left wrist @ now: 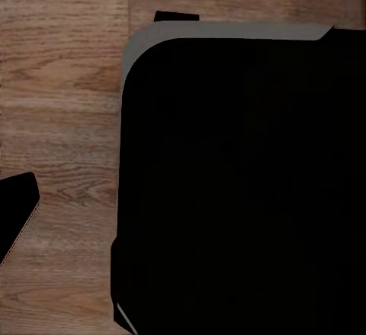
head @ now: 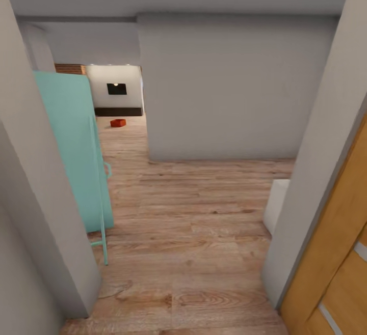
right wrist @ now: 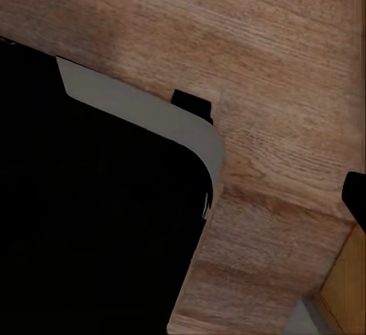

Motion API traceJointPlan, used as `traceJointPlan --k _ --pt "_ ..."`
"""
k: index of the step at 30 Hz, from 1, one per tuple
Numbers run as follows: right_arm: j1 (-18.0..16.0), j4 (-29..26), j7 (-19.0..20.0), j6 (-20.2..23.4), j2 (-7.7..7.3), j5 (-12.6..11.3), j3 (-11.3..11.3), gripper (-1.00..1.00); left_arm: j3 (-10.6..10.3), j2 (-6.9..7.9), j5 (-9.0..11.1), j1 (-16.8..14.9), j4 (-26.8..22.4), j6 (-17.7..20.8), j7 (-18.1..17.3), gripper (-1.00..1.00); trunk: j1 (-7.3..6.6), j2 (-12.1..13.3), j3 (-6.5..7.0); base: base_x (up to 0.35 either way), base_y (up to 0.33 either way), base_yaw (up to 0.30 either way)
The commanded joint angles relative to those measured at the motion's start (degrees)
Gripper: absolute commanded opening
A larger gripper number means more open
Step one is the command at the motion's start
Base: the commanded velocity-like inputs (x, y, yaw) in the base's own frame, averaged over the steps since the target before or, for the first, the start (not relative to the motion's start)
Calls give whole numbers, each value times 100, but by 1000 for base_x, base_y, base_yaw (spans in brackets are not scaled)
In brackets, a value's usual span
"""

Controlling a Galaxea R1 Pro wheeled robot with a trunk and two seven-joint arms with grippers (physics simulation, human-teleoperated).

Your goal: Move the two storage containers from the living room to the garage. In the garage, place one container on the floor and stack the other container on top of it (either order is fine).

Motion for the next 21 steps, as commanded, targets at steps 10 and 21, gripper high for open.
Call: traceJointPlan --k 10,21 --pt "-7 17 -11 131 23 19 32 100 1 0 46 -1 -1 -12 -7 100 3 -2 -5 322 0 0" --pt "-7 17 -381 403 50 0 29 100 1 0 39 -1 -1 -12 -7 100 3 -2 -5 322 0 0"
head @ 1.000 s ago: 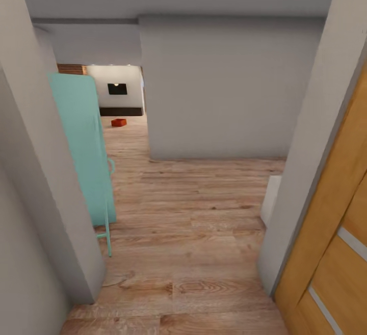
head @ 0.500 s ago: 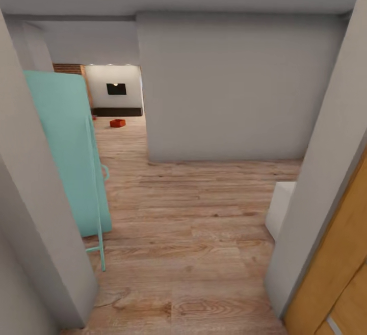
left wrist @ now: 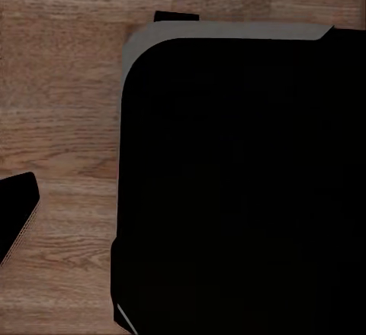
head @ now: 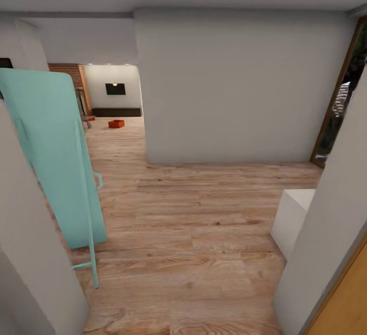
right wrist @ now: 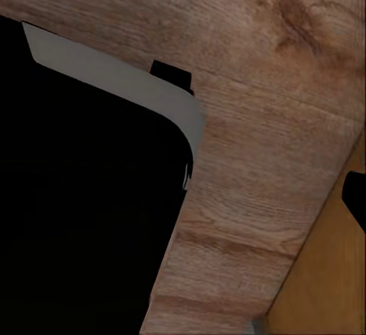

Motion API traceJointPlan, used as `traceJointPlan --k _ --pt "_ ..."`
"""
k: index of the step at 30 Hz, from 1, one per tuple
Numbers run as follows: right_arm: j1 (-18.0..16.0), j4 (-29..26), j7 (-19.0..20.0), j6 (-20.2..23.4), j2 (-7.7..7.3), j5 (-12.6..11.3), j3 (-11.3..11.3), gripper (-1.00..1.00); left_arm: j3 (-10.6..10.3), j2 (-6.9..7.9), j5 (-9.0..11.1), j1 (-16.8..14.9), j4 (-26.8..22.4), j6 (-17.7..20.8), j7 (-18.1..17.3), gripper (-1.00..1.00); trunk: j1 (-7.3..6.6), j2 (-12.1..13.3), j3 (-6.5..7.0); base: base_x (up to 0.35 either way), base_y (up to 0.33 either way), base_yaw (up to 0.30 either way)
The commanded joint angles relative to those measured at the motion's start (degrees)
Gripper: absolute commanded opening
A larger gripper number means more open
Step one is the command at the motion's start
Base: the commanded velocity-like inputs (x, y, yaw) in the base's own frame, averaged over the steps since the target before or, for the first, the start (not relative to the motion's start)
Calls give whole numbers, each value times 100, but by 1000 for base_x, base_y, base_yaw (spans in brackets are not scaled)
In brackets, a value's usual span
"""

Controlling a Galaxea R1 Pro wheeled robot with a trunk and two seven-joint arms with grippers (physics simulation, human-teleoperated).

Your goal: Move the two storage containers from the living room to the garage. In the garage, place one container on the floor and stack the other container on top of it (either order is fine).

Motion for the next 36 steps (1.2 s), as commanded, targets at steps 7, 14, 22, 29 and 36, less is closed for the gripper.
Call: traceJointPlan --k 7,14,22,29,36 --pt "-6 17 51 -157 -6 -36 49 100 1 2 53 -1 -1 -12 -7 100 3 -2 -5 322 0 0" --pt "-6 17 59 -177 -26 -18 49 100 1 2 55 -1 -1 -12 -7 100 3 -2 -5 322 0 0" --pt "-6 15 60 -180 -41 -4 49 100 1 1 55 -1 -1 -12 -7 100 3 -2 -5 322 0 0" --pt "-6 9 60 -169 -26 -3 57 100 1 1 55 -1 0 -12 -7 100 3 -2 -5 322 0 0" --pt "-6 8 60 -164 -34 -3 57 100 1 1 55 -1 3 -12 -7 100 3 -2 -5 322 0 0"
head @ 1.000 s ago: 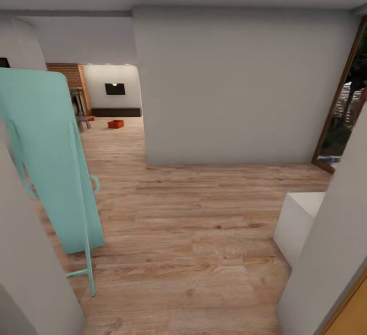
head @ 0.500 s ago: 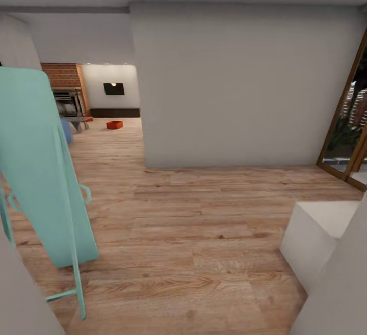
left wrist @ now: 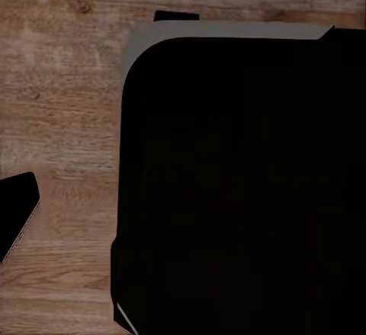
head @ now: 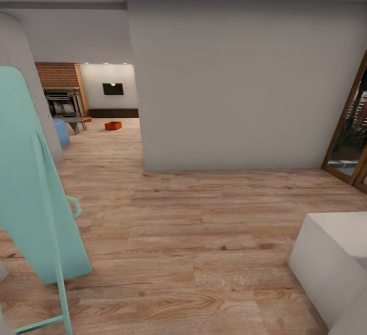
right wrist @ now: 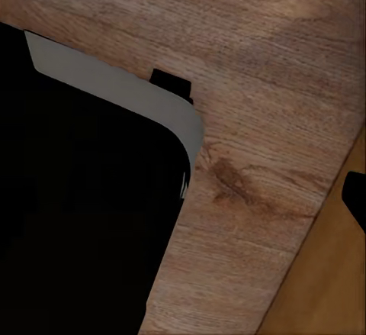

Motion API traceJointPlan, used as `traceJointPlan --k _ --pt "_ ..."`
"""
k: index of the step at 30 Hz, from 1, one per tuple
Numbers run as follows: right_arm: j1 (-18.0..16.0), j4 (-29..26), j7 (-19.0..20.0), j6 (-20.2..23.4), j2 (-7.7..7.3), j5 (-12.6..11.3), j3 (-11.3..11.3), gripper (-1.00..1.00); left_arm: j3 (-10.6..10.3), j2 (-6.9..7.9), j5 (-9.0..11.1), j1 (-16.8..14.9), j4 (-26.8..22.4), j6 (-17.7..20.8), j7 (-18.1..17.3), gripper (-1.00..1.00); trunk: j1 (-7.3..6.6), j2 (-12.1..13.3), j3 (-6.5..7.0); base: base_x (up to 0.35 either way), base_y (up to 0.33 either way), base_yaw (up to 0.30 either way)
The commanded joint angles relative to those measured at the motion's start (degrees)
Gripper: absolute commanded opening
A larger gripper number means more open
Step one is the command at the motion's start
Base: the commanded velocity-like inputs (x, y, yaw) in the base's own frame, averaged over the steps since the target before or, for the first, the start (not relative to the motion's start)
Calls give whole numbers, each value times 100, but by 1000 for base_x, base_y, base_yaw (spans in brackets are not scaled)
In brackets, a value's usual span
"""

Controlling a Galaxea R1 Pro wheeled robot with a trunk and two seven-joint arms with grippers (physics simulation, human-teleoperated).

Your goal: Move the two storage containers from the living room to the garage. In the garage, place one container on the floor and stack the other container on top of it (either order is fine).

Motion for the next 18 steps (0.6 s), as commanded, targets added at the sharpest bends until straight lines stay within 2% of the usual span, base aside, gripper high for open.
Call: traceJointPlan --k 1,18 --pt "-6 16 -1 -34 1 -57 49 100 1 0 47 -1 0 -12 -7 100 3 -2 -5 322 0 0" --pt "-6 16 -1 -46 4 -65 44 100 1 0 47 -1 0 -12 -7 100 3 -2 -5 322 0 0"
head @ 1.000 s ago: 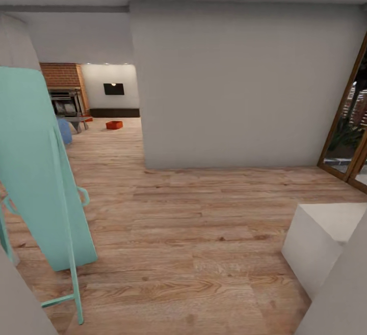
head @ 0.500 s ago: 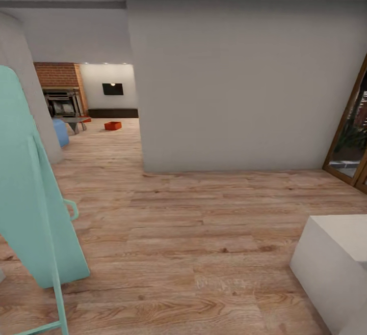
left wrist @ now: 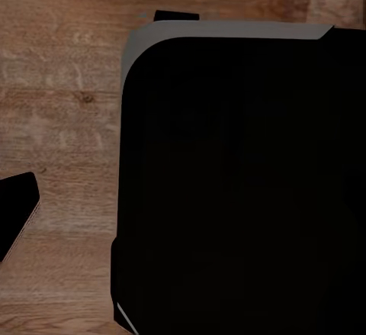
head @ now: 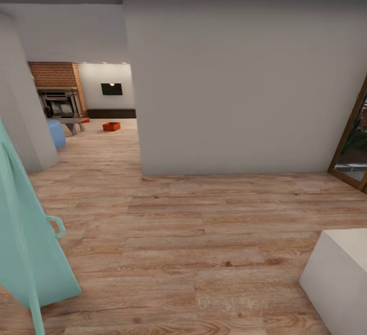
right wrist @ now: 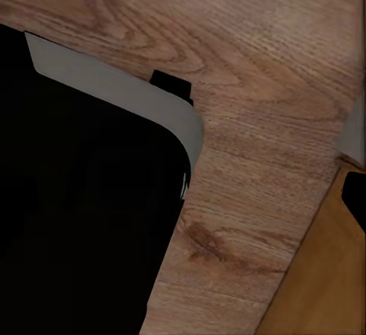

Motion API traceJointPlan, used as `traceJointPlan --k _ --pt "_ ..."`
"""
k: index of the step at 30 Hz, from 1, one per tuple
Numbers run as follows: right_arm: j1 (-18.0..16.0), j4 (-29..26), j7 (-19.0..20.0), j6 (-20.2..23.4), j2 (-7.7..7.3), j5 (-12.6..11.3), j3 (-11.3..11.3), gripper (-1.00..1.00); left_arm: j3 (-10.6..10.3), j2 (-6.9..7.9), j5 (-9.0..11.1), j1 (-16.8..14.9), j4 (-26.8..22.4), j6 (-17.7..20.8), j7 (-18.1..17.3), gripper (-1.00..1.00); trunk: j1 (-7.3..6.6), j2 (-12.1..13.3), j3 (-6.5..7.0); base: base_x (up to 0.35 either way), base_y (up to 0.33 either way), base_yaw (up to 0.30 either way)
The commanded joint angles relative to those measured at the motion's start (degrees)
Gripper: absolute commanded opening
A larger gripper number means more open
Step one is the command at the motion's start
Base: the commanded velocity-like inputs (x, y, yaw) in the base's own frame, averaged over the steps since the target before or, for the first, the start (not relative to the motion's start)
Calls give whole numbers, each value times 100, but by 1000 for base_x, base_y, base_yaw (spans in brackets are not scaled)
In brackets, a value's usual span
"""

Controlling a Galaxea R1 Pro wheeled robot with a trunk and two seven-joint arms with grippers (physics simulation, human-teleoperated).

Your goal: Move the two storage containers from the living room to the garage. In the garage, place one container on the floor and stack the other container on top of it (either order is fine).

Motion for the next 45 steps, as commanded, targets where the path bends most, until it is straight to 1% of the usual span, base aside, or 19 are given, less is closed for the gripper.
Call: traceJointPlan --k 1,45 --pt "-6 16 -1 -32 3 -58 48 100 1 0 48 -1 0 -12 -7 100 3 -2 -5 322 0 0" --pt "-6 16 -1 -38 26 -68 45 100 1 9 48 -1 2 -12 -7 100 3 -2 -5 322 0 0"
